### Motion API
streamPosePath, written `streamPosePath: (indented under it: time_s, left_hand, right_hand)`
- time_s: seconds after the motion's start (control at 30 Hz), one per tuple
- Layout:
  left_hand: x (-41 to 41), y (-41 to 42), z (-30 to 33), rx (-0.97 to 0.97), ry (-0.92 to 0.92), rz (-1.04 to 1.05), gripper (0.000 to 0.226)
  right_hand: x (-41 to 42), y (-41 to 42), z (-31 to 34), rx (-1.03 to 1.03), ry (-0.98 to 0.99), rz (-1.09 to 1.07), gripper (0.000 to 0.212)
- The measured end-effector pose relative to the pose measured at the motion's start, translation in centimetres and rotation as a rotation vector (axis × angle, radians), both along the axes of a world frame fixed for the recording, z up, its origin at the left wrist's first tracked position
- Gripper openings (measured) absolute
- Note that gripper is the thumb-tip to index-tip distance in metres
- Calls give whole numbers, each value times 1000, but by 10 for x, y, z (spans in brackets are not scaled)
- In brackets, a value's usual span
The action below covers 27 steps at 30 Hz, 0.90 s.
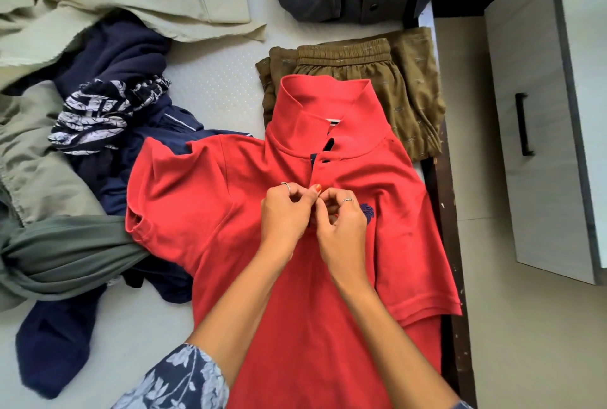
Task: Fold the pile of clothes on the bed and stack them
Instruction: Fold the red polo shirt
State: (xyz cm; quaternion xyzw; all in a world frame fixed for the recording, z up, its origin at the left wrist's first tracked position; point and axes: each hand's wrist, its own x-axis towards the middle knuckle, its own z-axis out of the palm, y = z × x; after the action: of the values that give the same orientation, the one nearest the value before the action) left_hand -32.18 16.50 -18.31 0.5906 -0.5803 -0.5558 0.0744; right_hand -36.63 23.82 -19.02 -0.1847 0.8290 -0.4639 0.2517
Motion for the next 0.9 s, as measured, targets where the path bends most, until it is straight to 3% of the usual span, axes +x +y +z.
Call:
streamPosePath:
  time_s: [0.1,0.27,0.33,0.47,0.63,0.77,0.9]
  left_hand:
    - [-5,1,-3,-51,-55,23,24]
    - [-2,-1,-6,-96,-4,20,24]
    - [0,-2,-7,-112,42,-18,23]
    - [-1,-4,-8,-129,85,-133,21]
    - [4,-2,-9,-217,111,-232,19]
    - [12,2,-19,-370,94,-436,15]
    - [12,-2,-22,-397,69,-559,14]
  right_hand:
    - [1,-4,3,-10,-85,-54,15]
    - [-11,-16,7,-162,-713,-339,22]
    - [-20,-15,6,-135,-766,-329,22]
    - [-32,-6,6,-27,-612,-203,21]
    - [-35,-7,18,48,-93,-212,9]
    - [-37,-28,14,194,35,-113,36]
    - [-45,-35,-1,298,104,-80,10]
